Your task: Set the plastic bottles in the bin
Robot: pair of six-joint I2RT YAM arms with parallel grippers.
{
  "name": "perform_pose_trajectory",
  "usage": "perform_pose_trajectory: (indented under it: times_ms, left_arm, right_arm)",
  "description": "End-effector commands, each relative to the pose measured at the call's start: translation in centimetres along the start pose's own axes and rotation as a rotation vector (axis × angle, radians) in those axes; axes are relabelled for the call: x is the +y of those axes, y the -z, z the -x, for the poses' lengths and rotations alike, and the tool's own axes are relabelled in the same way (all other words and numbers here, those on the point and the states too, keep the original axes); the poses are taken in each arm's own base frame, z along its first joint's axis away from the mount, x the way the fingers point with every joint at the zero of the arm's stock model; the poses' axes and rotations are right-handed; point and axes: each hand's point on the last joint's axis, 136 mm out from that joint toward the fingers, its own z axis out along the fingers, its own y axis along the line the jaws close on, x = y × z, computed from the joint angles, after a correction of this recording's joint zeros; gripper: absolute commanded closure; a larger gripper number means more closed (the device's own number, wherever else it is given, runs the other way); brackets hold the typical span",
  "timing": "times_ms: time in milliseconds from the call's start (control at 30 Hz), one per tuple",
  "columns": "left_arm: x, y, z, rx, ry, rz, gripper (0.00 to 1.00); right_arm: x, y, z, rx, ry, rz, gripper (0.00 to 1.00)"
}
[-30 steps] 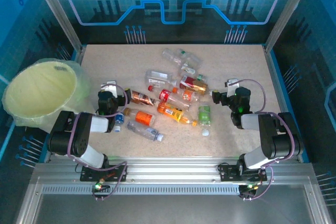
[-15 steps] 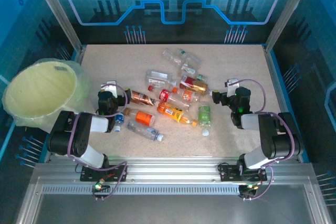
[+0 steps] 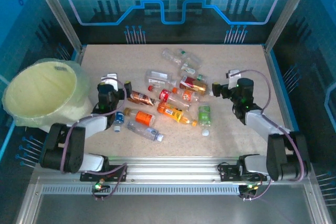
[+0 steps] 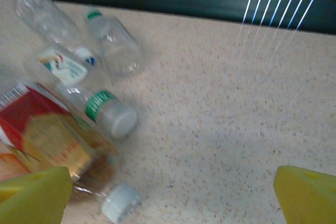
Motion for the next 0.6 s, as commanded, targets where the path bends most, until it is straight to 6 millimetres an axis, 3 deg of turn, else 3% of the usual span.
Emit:
perform_pose_trajectory:
  times_ms: [0,200,267,400,567]
  left_arm:
    - [-0.4,1.4,1.6,0.014,0.054,0.036,0.01]
    - [-4.3,5.4,3.1,0.139,0.306,-0.022,0.01]
    - [-5.4,6.9,2.4,0.227,0.450,-0.042,0.01]
    - [-8.0,9.3,-0.8,0.425,0.646,-0.104,0.01]
    - [-11.0,10.7,-2.5,0.538,0.707,-0.255,0.01]
  right_arm:
    - [0.9,2.3,-2.5,0.217,-0.137,-0.016,0.00]
    - [4.8,6.0,-6.6,0.450,-0.303,0.020,0.00]
    - [5.5,7.3,-8.7,0.532,-0.361,0.004,0.00]
    - [8.7,9.0,-12.0,0.670,-0.353,0.127,0.00]
    - [9.7,9.4,-13.7,0.711,-0.300,0.103,0.00]
